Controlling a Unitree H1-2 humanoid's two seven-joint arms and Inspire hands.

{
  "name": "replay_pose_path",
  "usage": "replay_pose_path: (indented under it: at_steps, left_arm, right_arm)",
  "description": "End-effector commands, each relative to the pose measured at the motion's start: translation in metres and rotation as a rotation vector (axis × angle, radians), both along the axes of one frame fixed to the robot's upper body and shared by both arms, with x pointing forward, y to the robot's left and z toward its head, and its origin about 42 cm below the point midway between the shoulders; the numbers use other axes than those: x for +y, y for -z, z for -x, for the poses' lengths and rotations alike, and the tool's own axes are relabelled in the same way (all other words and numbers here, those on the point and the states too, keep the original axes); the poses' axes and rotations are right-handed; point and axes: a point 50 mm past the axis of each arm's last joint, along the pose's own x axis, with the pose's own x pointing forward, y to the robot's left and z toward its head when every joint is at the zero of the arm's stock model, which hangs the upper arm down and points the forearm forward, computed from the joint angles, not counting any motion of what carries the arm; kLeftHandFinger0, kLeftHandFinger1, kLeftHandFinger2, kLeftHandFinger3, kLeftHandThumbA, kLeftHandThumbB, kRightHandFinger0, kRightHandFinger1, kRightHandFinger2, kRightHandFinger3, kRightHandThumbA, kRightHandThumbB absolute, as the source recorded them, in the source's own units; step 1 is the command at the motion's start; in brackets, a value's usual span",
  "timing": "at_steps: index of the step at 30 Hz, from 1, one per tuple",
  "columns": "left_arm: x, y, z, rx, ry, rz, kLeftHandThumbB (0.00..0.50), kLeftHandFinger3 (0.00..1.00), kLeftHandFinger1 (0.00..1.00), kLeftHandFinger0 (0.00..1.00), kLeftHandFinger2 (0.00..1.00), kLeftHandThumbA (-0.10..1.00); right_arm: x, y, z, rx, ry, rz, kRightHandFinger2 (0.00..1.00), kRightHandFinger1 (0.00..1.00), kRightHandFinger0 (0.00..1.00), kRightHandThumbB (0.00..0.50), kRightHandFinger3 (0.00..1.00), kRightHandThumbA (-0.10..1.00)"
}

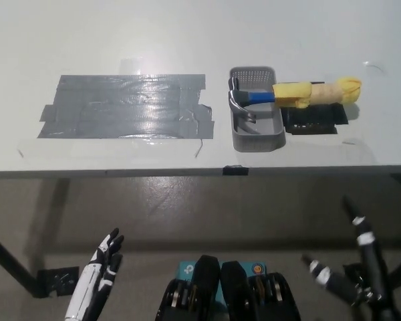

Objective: The robot picks the hammer with right hand and hits the black area on the desk and places it back.

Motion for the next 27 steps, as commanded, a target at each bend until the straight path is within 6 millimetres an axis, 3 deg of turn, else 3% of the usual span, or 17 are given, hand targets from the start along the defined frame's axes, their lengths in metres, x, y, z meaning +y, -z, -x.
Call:
replay_pose_path:
  at_steps: [1,3,6,10,18,21,24,27]
  left_arm:
    - [-0.003,-0.016,-0.007,-0.100,0.045,-0.028,0.161,1.00,1.00,1.00,1.00,0.99]
    - [-0.004,-0.017,-0.009,-0.101,0.048,-0.030,0.177,1.00,1.00,1.00,1.00,1.00]
    - [-0.004,-0.019,-0.009,-0.094,0.050,-0.022,0.165,1.00,1.00,1.00,1.00,1.00]
    - [-0.003,-0.020,-0.010,-0.099,0.048,-0.020,0.175,1.00,1.00,1.00,1.00,0.99]
    - [-0.001,-0.024,-0.016,-0.112,0.048,-0.025,0.173,1.00,1.00,1.00,1.00,1.00]
    - [-0.001,-0.024,-0.014,-0.102,0.051,-0.023,0.171,1.00,1.00,1.00,1.00,1.00]
    - [-0.001,-0.025,-0.016,-0.108,0.052,-0.032,0.166,1.00,1.00,1.00,1.00,1.00]
    - [-0.001,-0.025,-0.018,-0.123,0.050,-0.034,0.154,1.00,1.00,1.00,1.00,0.98]
  right_arm:
    - [-0.016,-0.066,-0.029,-0.226,0.077,0.239,1.00,1.00,1.00,0.236,1.00,0.82]
    - [-0.023,-0.089,-0.046,-0.252,0.095,0.299,1.00,1.00,1.00,0.268,1.00,0.76]
    - [-0.034,-0.116,-0.080,-0.252,0.107,0.414,1.00,1.00,1.00,0.311,1.00,0.78]
    - [-0.036,-0.130,-0.113,-0.253,0.118,0.564,1.00,1.00,1.00,0.304,1.00,0.80]
    - [-0.025,-0.139,-0.177,-0.202,0.112,0.730,1.00,1.00,1.00,0.399,1.00,0.80]
    - [-0.021,-0.135,-0.187,-0.166,0.102,0.761,1.00,1.00,1.00,0.397,1.00,0.81]
    - [-0.014,-0.134,-0.200,-0.125,0.097,0.792,1.00,1.00,1.00,0.408,1.00,0.90]
    - [-0.007,-0.137,-0.209,-0.121,0.095,0.794,1.00,1.00,1.00,0.409,1.00,0.89]
